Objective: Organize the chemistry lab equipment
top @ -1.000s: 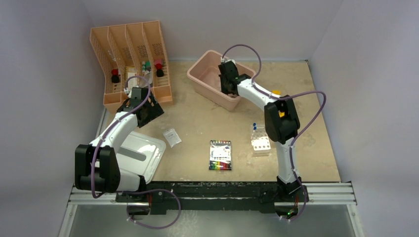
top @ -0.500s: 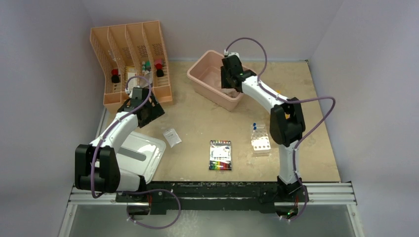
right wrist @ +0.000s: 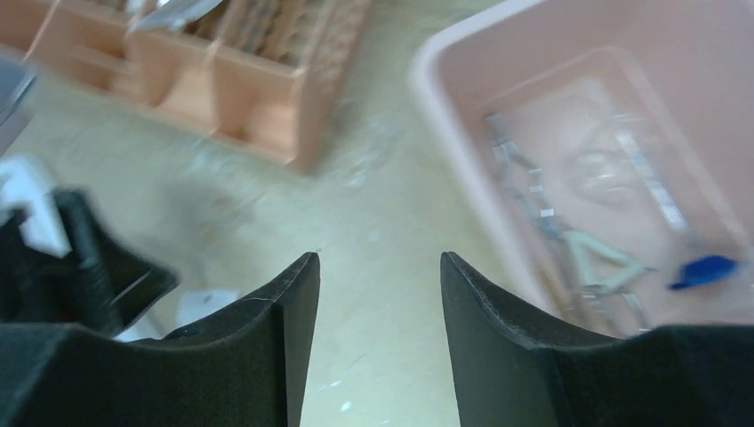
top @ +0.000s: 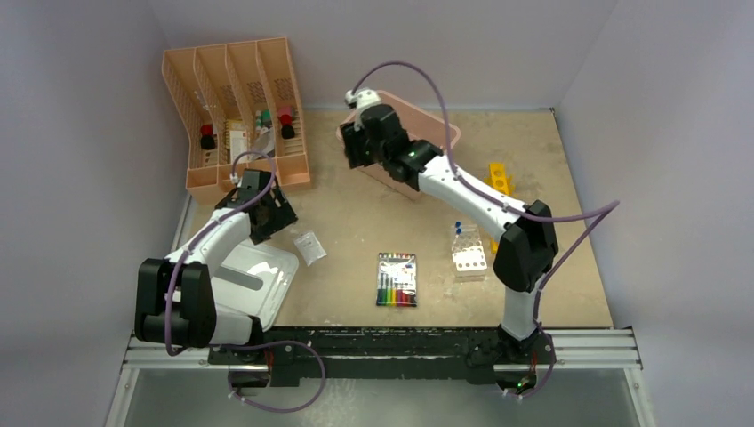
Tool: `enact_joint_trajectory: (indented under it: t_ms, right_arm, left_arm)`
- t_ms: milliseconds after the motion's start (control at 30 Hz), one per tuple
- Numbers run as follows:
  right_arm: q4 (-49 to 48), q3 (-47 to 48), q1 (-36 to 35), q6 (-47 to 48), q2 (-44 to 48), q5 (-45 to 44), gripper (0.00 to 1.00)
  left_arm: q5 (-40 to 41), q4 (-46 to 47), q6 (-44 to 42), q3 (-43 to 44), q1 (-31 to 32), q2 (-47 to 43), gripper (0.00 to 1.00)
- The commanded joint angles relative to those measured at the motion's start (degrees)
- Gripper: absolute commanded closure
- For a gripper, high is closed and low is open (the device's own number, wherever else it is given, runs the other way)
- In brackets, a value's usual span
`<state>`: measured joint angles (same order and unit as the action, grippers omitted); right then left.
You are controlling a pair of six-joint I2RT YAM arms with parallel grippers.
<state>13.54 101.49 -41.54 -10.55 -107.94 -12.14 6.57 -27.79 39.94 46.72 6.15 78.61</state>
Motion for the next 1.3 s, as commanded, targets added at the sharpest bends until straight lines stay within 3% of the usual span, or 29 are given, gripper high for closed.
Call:
enact_joint_trajectory:
  t_ms: [0,100,233,533,1000,1267]
  right_arm:
    - [-2.8,-2.8,-3.8,-1.1,-1.9,9.2,0.45]
    - [-5.2,-5.6,-4.7,-5.2,-3.6,16.0,0.45]
    - [-7.4,-8.8,-5.1,-8.4,-5.8,22.3,0.46]
    - [-6.2,-7.0,-5.1,-9.5,-13.8,29.6,0.46]
    - [-5.1,-3.4,-5.1,-11.6,-22.2,41.7,0.53]
    - [-5.5,0.8,-5.1,-13.2,-27.7,49.8,0.57]
  left_arm:
    - [-2.3,2.0,1.2,-0.5,0.4,-0.3,0.28]
    - [-4.0,2.9,1.8,-1.7,0.4,0.2,0.35]
    - [-7.5,5.0,3.0,-4.4,0.4,0.5,0.52]
    - [-13.0,10.5,5.6,-9.0,0.4,2.5,0.57]
    - [-14.5,10.9,6.9,-10.7,1.0,4.7,0.87]
    - [-13.9,11.0,7.4,-10.7,2.3,5.9,0.95]
